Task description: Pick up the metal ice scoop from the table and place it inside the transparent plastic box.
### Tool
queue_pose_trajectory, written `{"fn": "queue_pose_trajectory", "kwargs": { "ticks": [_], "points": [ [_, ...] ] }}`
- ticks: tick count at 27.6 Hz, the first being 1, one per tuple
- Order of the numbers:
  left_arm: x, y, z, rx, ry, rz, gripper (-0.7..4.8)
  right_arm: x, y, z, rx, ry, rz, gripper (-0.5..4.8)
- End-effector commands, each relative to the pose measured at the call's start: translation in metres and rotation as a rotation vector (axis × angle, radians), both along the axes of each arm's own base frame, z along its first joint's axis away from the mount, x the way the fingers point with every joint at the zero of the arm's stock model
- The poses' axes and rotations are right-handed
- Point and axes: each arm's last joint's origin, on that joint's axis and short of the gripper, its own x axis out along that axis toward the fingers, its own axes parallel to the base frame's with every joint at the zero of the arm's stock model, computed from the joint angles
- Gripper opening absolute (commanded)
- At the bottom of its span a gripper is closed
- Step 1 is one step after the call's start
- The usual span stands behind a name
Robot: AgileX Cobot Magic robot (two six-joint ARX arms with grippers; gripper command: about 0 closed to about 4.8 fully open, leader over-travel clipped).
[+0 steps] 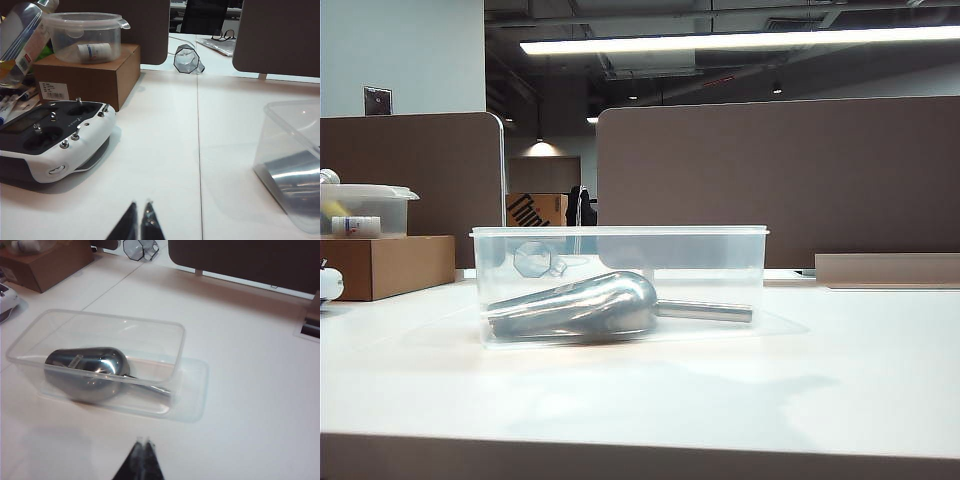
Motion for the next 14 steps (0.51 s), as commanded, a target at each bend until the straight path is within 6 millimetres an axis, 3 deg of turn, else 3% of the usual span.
{"fn": "queue_pose_trajectory", "kwargs": {
  "ticks": [1,5,8,14],
  "points": [
    [0.0,0.0,0.0,0.001,-0.005,-0.003,0.21,-0.01,-0.007,0.002,-0.075,-0.138,0.004,-0.08],
    [0.0,0.0,0.0,0.001,-0.005,-0.004,0.21,-0.021,-0.022,-0.009,-0.081,-0.264,-0.082,-0.08],
    [0.0,0.0,0.0,0.001,-0.005,-0.003,0.21,-0.028,-0.035,-0.03,-0.052,-0.367,-0.196,-0.07],
    [0.0,0.0,0.0,0.001,-0.005,-0.004,0.21,-0.029,-0.047,-0.078,0.007,-0.403,-0.332,-0.07]
  ]
}}
